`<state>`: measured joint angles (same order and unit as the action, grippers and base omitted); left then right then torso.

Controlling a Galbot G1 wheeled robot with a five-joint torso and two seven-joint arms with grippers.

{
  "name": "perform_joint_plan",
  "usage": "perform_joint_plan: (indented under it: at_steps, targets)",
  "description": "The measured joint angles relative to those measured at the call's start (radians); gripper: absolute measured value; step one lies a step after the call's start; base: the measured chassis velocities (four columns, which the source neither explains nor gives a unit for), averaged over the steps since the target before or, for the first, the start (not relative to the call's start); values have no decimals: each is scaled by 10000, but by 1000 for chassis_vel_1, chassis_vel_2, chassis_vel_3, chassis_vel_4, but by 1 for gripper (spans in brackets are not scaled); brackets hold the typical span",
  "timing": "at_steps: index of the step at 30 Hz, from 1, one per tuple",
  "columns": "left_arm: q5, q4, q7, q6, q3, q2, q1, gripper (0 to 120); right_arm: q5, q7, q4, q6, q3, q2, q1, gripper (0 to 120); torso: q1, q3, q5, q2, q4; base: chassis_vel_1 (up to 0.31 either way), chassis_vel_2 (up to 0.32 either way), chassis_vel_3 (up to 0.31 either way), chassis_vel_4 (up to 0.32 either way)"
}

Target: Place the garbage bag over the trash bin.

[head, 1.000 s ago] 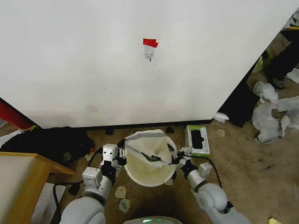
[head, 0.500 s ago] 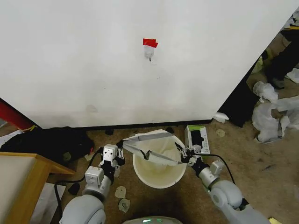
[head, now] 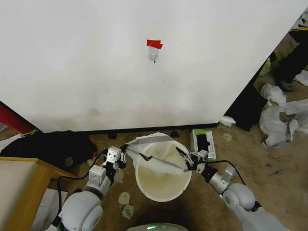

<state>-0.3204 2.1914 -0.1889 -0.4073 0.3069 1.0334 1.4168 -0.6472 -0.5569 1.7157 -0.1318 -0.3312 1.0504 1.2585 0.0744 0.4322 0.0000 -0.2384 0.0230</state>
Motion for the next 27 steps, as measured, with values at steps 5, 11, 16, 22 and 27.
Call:
perform_joint_plan:
  at_steps: [5,11,16,22,27]
  targets:
    - [-111,87,-71,8,103,149,204,0,-81,-123,-178,-135,-105,32,-29,1,0,0,-1,0,1,0,0,0,0]
    - [-284,577,533,542,61,387,534,0,-230,1109,-251,-357,195,213,-79,1,0,0,0,0,0,0,0,0,0]
    - [-292,446,1022,768,-63,530,560,0,-829,2044,-217,-408,617,499,-75,1,0,0,1,0,0,0,0,0,0]
    - [-720,34,971,449,-80,691,410,0,-2015,1737,-72,-369,781,614,-6,1,0,0,0,0,2,0,0,0,0]
    - [-743,45,765,630,4,757,509,0,-2229,1671,-72,-371,726,560,-42,1,0,0,0,0,0,0,0,0,0]
